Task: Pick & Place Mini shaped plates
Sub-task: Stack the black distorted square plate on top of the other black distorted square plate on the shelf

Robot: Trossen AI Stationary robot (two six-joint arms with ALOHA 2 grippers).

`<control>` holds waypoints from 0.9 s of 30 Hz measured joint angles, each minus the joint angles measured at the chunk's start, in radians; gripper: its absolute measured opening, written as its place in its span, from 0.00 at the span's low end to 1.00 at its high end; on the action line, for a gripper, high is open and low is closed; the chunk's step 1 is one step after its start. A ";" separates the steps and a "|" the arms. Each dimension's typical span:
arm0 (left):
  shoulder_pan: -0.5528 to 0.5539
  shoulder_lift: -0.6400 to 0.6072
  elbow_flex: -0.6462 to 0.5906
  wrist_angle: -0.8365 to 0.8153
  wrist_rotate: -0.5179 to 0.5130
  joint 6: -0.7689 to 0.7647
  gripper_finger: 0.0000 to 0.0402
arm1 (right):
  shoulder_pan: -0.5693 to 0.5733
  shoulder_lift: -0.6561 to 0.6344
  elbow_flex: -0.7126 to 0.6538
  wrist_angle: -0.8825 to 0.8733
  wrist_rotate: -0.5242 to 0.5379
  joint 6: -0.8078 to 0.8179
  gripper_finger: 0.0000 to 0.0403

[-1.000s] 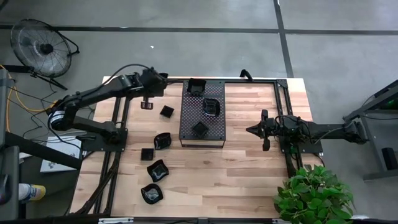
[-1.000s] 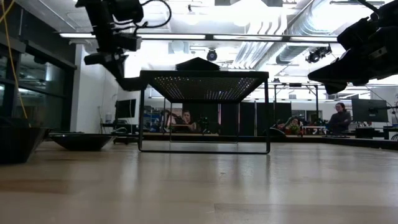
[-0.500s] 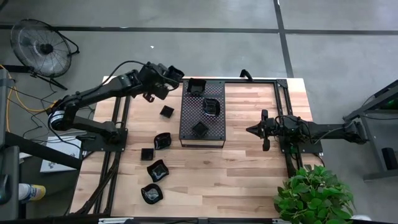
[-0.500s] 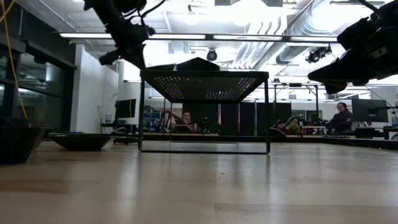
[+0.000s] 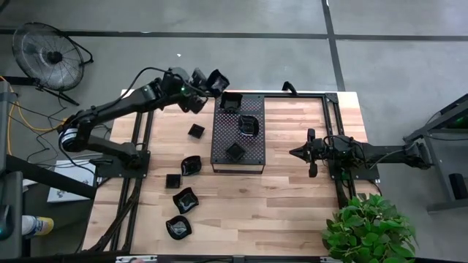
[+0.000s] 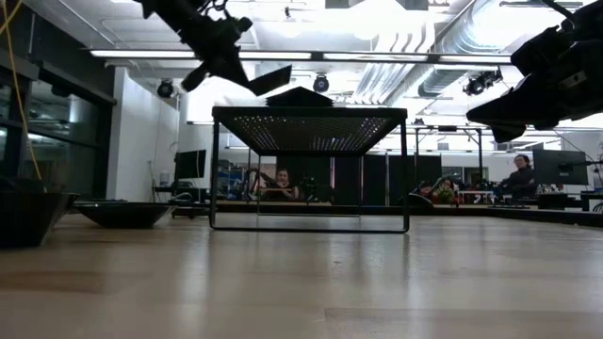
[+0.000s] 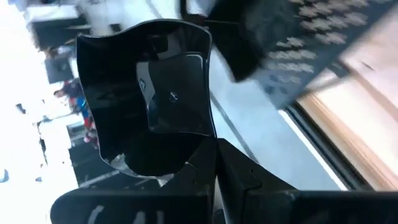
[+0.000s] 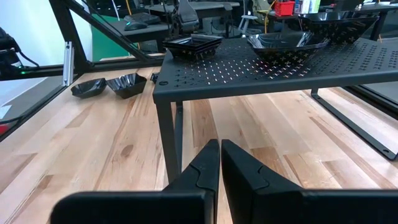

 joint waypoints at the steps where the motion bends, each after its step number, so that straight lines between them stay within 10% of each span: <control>1: 0.000 0.013 0.016 0.004 0.007 -0.025 0.01 | 0.000 0.000 0.000 0.000 0.000 0.000 0.03; 10: 0.000 0.182 0.259 -0.191 -0.100 -0.406 0.01 | 0.000 0.000 0.000 0.000 0.000 0.000 0.03; 27: -0.060 0.354 0.464 -0.428 0.085 -0.818 0.01 | 0.000 0.000 0.000 0.000 0.000 0.000 0.03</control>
